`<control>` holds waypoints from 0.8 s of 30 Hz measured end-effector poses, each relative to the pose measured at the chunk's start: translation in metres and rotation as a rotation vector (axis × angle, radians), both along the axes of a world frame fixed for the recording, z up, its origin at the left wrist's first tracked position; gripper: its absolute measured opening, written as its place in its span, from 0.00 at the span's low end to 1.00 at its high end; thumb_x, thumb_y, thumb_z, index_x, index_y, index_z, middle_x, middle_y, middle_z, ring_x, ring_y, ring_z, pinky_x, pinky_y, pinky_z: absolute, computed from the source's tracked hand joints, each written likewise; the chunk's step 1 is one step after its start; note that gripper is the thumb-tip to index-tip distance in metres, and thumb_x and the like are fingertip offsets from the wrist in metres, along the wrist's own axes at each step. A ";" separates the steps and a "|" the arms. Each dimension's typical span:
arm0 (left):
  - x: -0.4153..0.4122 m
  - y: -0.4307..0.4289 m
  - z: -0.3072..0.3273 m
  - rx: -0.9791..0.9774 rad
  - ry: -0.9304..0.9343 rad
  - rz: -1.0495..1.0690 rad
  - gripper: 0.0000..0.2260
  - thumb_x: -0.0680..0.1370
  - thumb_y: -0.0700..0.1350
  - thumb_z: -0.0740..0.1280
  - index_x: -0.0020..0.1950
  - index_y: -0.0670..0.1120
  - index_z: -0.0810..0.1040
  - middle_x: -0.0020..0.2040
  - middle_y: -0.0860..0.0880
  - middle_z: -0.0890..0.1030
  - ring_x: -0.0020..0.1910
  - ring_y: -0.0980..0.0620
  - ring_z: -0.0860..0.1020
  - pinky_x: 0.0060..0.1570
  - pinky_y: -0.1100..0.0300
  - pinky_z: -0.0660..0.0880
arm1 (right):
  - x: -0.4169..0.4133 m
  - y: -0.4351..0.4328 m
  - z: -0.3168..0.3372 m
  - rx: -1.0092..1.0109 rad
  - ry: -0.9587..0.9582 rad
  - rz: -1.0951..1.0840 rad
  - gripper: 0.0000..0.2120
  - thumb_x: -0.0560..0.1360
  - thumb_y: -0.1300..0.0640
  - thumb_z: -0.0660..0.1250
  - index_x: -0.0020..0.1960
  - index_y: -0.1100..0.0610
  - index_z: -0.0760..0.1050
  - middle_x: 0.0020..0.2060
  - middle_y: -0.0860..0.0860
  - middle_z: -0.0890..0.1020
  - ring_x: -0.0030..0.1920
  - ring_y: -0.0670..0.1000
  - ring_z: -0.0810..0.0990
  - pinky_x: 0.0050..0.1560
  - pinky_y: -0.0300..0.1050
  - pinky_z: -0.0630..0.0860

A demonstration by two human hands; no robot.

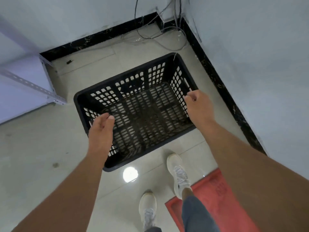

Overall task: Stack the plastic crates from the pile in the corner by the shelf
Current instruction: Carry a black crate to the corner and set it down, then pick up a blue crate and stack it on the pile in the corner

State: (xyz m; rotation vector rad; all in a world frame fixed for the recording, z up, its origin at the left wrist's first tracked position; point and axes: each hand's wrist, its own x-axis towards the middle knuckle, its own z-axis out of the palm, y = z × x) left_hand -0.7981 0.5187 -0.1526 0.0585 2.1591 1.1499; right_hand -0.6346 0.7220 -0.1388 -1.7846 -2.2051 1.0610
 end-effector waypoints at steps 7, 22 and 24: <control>0.030 -0.007 0.044 0.018 0.019 -0.238 0.08 0.79 0.51 0.62 0.57 0.51 0.75 0.54 0.52 0.79 0.57 0.51 0.77 0.60 0.51 0.74 | 0.059 -0.060 0.066 -0.019 0.075 -0.211 0.09 0.79 0.55 0.58 0.50 0.56 0.77 0.45 0.54 0.81 0.43 0.49 0.77 0.43 0.41 0.74; 0.207 -0.007 0.106 0.096 -0.052 -0.607 0.10 0.77 0.51 0.63 0.58 0.52 0.76 0.56 0.51 0.80 0.56 0.53 0.78 0.61 0.50 0.75 | 0.266 -0.156 0.136 0.021 0.095 -0.603 0.12 0.78 0.53 0.59 0.56 0.53 0.78 0.54 0.47 0.80 0.53 0.46 0.76 0.52 0.41 0.70; 0.239 -0.012 0.119 0.124 -0.048 -0.651 0.11 0.78 0.50 0.62 0.59 0.52 0.75 0.57 0.49 0.80 0.57 0.52 0.79 0.59 0.53 0.76 | 0.299 -0.177 0.145 0.048 0.115 -0.637 0.12 0.78 0.53 0.59 0.56 0.52 0.78 0.53 0.45 0.80 0.51 0.44 0.75 0.50 0.39 0.68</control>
